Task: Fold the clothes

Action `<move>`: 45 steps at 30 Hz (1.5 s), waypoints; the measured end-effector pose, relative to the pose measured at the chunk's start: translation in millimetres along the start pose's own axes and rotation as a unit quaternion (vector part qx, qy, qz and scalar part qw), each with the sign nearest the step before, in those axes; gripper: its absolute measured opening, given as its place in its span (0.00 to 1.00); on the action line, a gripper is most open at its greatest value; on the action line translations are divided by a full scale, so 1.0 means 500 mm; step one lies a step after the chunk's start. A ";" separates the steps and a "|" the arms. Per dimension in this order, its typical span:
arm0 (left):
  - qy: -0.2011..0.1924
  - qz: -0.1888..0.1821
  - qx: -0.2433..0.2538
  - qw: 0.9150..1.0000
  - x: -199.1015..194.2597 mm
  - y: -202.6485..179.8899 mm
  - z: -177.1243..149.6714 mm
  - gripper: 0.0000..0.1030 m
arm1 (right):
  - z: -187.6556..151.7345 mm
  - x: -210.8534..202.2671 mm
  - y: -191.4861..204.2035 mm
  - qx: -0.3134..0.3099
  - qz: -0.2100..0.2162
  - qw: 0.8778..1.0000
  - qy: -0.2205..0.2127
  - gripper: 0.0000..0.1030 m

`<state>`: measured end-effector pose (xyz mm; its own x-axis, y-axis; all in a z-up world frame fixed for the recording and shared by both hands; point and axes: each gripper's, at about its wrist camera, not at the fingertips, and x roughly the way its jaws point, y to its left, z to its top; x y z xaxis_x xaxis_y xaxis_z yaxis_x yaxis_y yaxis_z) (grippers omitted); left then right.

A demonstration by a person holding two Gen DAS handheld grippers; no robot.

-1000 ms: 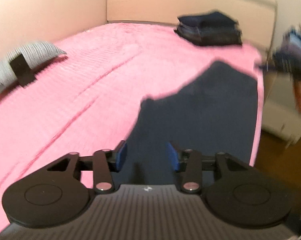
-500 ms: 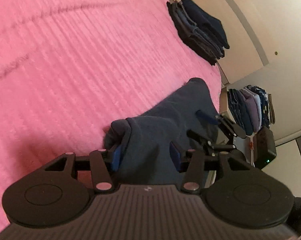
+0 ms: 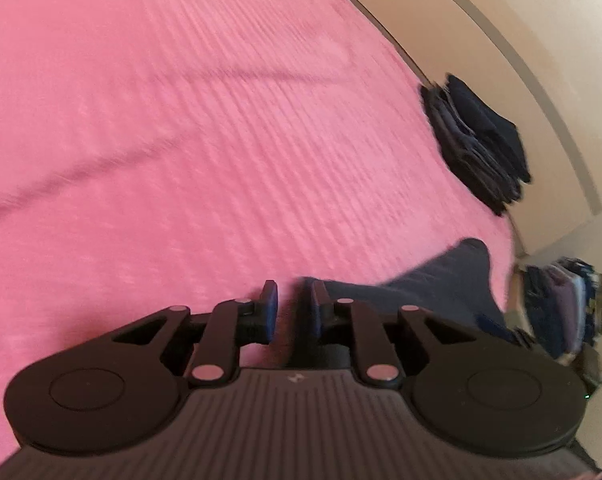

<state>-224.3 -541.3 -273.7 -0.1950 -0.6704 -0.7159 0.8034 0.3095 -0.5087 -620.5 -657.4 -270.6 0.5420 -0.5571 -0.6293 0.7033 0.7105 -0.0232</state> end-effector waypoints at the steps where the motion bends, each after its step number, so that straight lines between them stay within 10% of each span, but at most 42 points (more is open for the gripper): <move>1: -0.012 0.014 0.015 1.000 -0.028 -0.005 -0.005 0.11 | -0.001 -0.018 0.001 0.010 -0.005 1.000 -0.004 0.81; 7: -0.054 0.054 0.123 0.989 -0.183 -0.056 -0.152 0.13 | -0.048 -0.098 0.074 -0.023 0.090 0.995 -0.024 0.81; 16: -0.098 0.186 -0.034 0.977 -0.413 0.155 -0.479 0.14 | -0.051 -0.135 0.152 -0.041 0.092 0.995 0.009 0.81; 20: -0.159 0.244 -0.129 0.948 -0.548 0.238 -0.622 0.20 | -0.047 -0.174 0.228 -0.072 0.133 0.988 -0.010 0.81; 26: -0.288 0.259 -0.286 0.876 -0.708 0.322 -0.810 0.24 | -0.047 -0.189 0.343 -0.081 0.174 0.981 -0.013 0.81; 39: -0.337 0.289 -0.335 0.831 -0.722 0.360 -0.851 0.26 | -0.038 -0.211 0.554 -0.174 0.254 0.951 -0.023 0.84; 45: -0.335 0.266 -0.332 0.841 -0.731 0.387 -0.848 0.19 | -0.004 -0.163 0.742 -0.310 0.359 0.880 -0.027 0.86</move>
<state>-236.3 49.7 -313.1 0.6309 -0.4794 -0.6101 0.1428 0.8446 -0.5160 -404.5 -347.5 -229.3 0.7773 0.1235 -0.6169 -0.2067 0.9762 -0.0650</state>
